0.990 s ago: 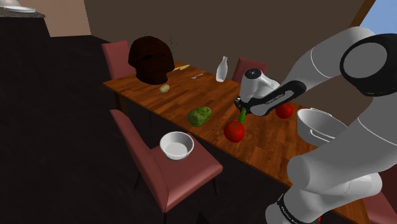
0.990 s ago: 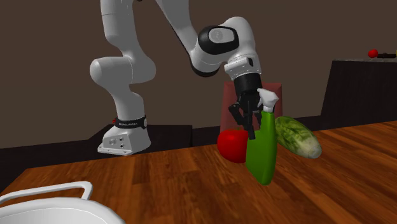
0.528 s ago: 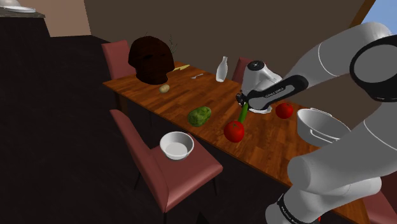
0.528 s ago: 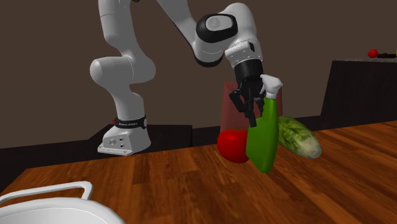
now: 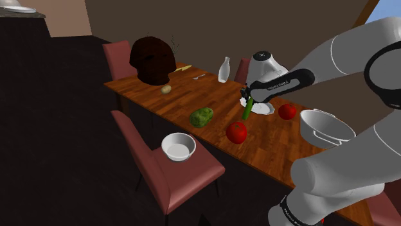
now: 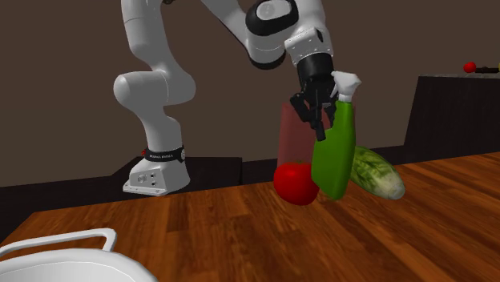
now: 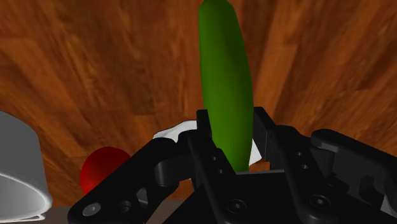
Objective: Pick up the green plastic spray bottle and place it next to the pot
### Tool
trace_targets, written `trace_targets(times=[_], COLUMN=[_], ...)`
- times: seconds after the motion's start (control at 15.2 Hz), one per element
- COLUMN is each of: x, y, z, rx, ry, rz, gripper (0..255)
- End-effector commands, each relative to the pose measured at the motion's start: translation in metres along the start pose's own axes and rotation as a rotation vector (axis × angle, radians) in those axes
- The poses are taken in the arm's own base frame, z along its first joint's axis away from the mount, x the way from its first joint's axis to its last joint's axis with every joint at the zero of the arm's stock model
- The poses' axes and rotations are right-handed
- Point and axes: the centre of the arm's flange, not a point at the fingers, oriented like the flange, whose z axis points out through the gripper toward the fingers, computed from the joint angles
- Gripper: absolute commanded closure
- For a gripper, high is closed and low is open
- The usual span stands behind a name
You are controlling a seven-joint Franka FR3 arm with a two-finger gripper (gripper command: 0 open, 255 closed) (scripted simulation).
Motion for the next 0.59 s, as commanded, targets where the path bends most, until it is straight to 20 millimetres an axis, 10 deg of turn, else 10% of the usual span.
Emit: trace_targets(times=[0.0,0.53], x=[0.005,0.026], y=[0.001,0.001], z=[-0.009,-0.046], rx=[0.000,0.000], ry=[-0.001,-0.001], rz=[0.000,0.000], gripper=[255,255])
